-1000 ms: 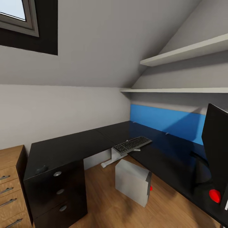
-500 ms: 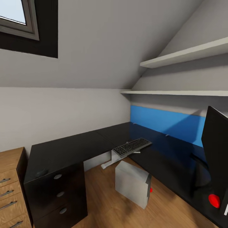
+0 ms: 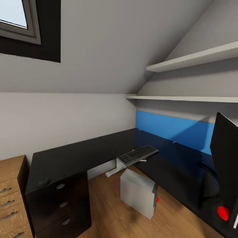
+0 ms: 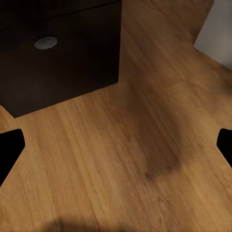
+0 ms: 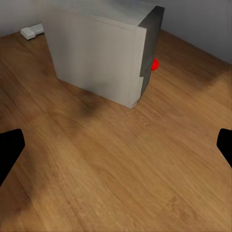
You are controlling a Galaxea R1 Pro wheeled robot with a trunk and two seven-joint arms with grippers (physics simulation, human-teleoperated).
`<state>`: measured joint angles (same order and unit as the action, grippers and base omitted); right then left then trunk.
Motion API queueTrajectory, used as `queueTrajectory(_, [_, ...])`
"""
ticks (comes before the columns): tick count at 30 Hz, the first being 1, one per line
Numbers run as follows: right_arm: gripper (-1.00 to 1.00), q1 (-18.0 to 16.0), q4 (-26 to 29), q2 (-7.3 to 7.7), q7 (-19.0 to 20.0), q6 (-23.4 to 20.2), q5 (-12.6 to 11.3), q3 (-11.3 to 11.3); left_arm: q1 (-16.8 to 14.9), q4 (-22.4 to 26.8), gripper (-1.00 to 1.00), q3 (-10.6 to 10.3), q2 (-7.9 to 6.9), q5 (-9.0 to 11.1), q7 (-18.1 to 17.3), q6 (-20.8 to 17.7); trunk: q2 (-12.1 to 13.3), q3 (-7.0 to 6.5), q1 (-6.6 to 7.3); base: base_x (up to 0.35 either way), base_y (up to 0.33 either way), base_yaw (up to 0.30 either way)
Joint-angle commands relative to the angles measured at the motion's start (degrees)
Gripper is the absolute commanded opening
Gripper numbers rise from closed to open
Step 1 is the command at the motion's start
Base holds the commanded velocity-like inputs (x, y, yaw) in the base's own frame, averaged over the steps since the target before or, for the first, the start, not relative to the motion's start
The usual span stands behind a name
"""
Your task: In the bedroom, organize the workspace by keeping the computer under the desk, ensuring the monitor is on the desk, placing the keyboard on the desk next to the monitor, placing the mouse on the desk next to the keyboard, moving the folder from the swivel chair onto the desk next to the mouse, stacking the notebook on top of the folder with the pen on top of the notebook, and positioning the swivel chair next to the desk.
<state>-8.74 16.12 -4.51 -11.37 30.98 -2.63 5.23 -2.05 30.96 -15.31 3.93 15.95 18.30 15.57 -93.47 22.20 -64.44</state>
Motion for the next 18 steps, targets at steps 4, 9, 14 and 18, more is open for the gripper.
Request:
queueTrajectory(4, [1.0,0.0,-0.1,0.03,-0.4,0.1,-0.4,0.4,-0.1,0.0,1.0,-0.4,-0.14,0.6,0.4,0.3,0.0,0.07,0.0,0.0,0.0,0.0])
queueTrajectory(9, [1.0,0.0,-0.1,0.03,-0.4,0.1,-0.4,0.4,-0.1,0.0,1.0,-0.4,-0.15,0.6,0.4,0.3,0.0,0.15,0.0,0.0,0.0,0.0])
queueTrajectory(14, [1.0,0.0,0.0,0.03,-0.5,0.1,-0.4,0.4,-0.1,0.0,1.0,-0.4,-0.15,0.6,0.4,0.3,0.0,0.48,0.0,0.0,0.0,0.0])
queueTrajectory(18, [1.0,0.0,0.0,0.03,-0.4,0.1,-0.4,0.4,-0.1,0.0,1.0,-0.4,-0.15,0.6,0.4,0.3,0.0,0.82,0.0,0.0,0.0,-0.005])
